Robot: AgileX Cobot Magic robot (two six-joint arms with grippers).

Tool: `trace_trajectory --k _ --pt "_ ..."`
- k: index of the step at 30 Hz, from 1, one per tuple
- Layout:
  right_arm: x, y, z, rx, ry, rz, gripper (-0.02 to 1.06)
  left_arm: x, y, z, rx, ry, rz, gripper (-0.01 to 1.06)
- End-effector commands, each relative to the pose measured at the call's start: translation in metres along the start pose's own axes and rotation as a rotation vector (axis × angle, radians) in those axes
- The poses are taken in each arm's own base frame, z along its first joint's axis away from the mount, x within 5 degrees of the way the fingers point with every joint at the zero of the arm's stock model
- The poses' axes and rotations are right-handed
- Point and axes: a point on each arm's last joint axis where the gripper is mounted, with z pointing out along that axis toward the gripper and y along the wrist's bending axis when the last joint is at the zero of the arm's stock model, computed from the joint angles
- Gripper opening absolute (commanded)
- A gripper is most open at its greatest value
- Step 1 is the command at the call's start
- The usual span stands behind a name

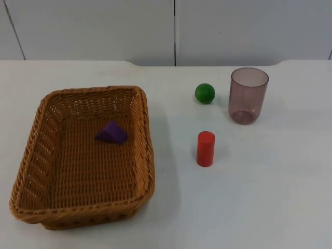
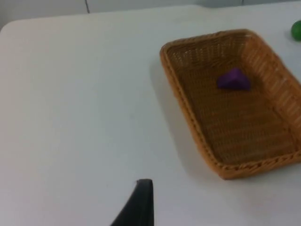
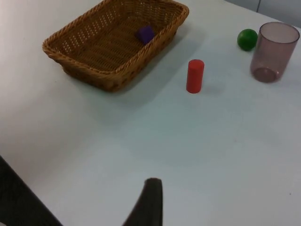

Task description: Pick up the basket with the left hand and place the triangular block into the basket with the right hand.

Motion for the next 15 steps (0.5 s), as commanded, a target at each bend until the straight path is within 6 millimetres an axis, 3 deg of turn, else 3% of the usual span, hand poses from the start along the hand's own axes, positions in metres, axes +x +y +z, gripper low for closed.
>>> trace_trajectory --k 1,15 --pt "0.0004 -0.0004 0.0019 0.003 -0.013 -0.002 0.79 0.0013 0.003 0.0017 -0.018 0.002 -0.001 0.92" --pt "0.0004 -0.0008 0.0019 0.007 -0.012 0.003 0.79 0.002 0.0035 0.01 -0.021 -0.026 -0.013 0.92"
